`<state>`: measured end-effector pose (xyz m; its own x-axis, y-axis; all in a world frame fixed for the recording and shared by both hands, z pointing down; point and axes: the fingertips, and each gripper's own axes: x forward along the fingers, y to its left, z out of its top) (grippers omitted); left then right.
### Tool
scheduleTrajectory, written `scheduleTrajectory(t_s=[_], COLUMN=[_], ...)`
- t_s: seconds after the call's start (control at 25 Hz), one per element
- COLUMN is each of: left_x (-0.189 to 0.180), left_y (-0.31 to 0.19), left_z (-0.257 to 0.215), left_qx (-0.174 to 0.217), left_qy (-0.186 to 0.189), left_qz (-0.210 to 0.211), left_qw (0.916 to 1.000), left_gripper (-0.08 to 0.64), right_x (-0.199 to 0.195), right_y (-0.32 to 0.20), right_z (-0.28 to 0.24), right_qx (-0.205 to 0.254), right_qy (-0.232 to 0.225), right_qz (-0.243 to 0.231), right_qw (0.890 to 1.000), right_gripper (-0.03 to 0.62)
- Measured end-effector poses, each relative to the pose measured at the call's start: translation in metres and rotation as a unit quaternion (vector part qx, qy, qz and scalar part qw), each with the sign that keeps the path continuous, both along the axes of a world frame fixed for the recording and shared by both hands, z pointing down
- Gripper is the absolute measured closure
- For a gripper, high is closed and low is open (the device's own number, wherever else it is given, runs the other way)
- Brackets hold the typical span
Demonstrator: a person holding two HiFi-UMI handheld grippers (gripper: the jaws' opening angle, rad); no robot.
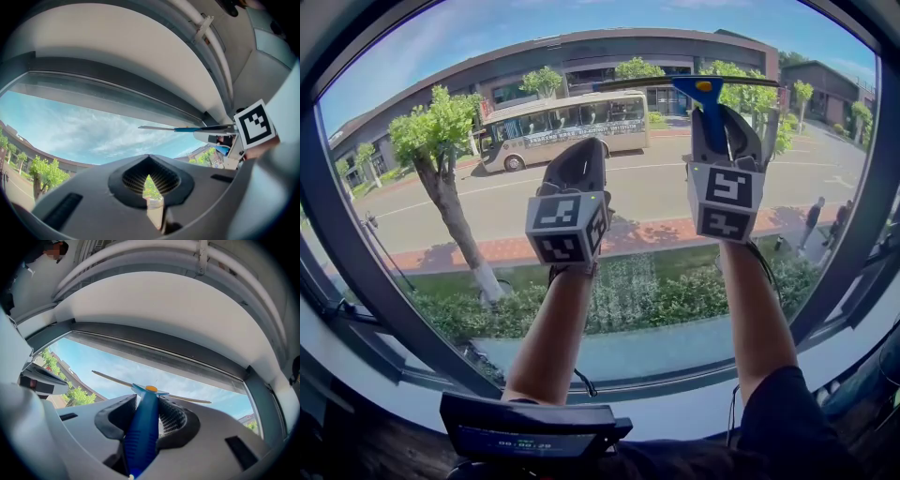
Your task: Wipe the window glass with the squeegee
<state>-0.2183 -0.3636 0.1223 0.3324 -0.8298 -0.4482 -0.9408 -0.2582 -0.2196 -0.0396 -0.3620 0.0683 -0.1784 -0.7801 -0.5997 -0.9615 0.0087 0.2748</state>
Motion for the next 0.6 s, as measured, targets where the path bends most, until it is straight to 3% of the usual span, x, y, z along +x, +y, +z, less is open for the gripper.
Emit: scheduleTrajectory(t_s=[0.6], left_x=[-0.002], left_y=[0.002], left_z=[0.025], left_qx=[-0.015], left_qy=[0.002], left_qz=[-0.002], left_qw=[0.9999], left_gripper=[0.558], right_x=[-0.004], right_y=[0.007], right_z=[0.029], right_qx=[-0.012], right_qy=[-0.010], right_qz=[-0.015], right_qw=[1.000], right_gripper=[0.449])
